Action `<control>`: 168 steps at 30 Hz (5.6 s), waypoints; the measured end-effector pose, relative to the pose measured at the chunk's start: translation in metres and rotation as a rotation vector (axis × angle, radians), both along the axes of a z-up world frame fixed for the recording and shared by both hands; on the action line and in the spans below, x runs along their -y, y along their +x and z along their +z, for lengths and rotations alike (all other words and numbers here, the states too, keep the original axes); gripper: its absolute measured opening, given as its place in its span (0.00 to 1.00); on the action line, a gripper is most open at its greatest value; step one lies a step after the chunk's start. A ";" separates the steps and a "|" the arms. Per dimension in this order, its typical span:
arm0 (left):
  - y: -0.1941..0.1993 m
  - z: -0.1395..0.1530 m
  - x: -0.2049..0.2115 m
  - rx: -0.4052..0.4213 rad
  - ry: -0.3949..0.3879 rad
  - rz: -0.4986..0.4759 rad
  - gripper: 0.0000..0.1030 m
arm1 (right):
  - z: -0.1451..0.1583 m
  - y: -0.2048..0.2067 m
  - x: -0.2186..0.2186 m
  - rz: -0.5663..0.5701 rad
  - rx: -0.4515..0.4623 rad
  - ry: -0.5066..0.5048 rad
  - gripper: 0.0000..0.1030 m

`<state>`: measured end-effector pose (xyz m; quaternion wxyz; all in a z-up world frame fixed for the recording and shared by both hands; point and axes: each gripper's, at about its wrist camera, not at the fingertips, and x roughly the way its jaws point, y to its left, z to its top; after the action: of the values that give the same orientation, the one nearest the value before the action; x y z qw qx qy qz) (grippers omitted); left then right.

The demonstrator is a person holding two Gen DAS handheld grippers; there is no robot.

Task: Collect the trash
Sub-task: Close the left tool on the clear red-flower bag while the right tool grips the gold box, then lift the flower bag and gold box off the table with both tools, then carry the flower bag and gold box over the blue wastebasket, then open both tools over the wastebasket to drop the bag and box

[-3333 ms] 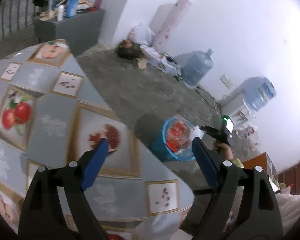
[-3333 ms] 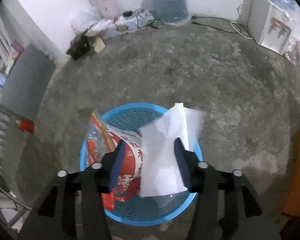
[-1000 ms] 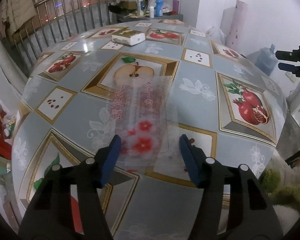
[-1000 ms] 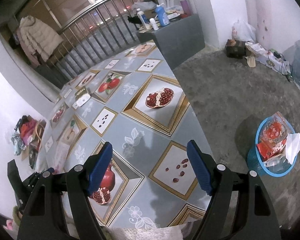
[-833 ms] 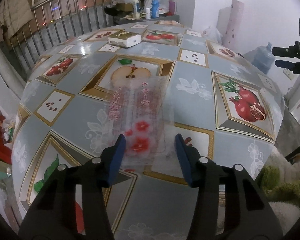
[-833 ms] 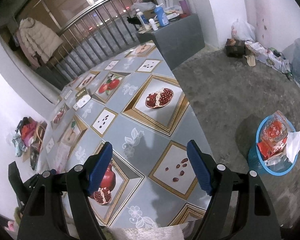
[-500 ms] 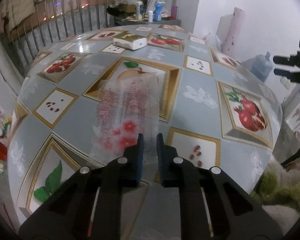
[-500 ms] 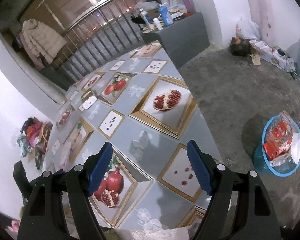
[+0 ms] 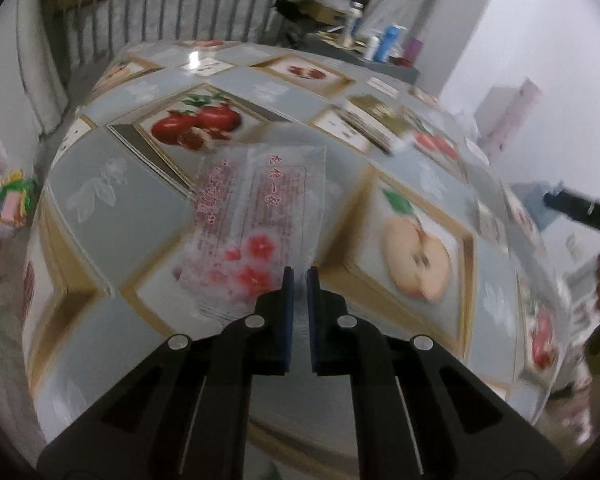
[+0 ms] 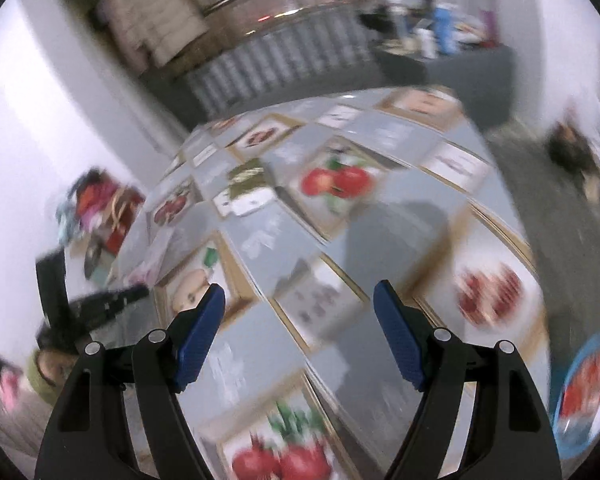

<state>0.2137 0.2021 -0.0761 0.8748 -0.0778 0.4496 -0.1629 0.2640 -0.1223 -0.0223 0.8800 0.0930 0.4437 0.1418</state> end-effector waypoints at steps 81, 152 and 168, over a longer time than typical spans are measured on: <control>-0.143 0.008 0.153 0.018 0.156 -0.390 0.02 | -0.048 -0.172 0.016 -0.133 -0.054 -0.237 0.51; -0.046 -0.259 0.791 -0.541 0.262 -1.000 0.00 | -0.306 -0.298 0.514 -1.350 -0.293 0.466 0.50; -0.034 -0.284 0.790 -0.635 0.250 -0.987 0.20 | -0.315 -0.290 0.521 -1.301 -0.386 0.344 0.51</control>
<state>0.1801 -0.5879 -0.3596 0.5212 0.1989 0.6878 -0.4645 -0.0256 -0.6433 -0.3372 0.6645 0.5012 0.4174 -0.3647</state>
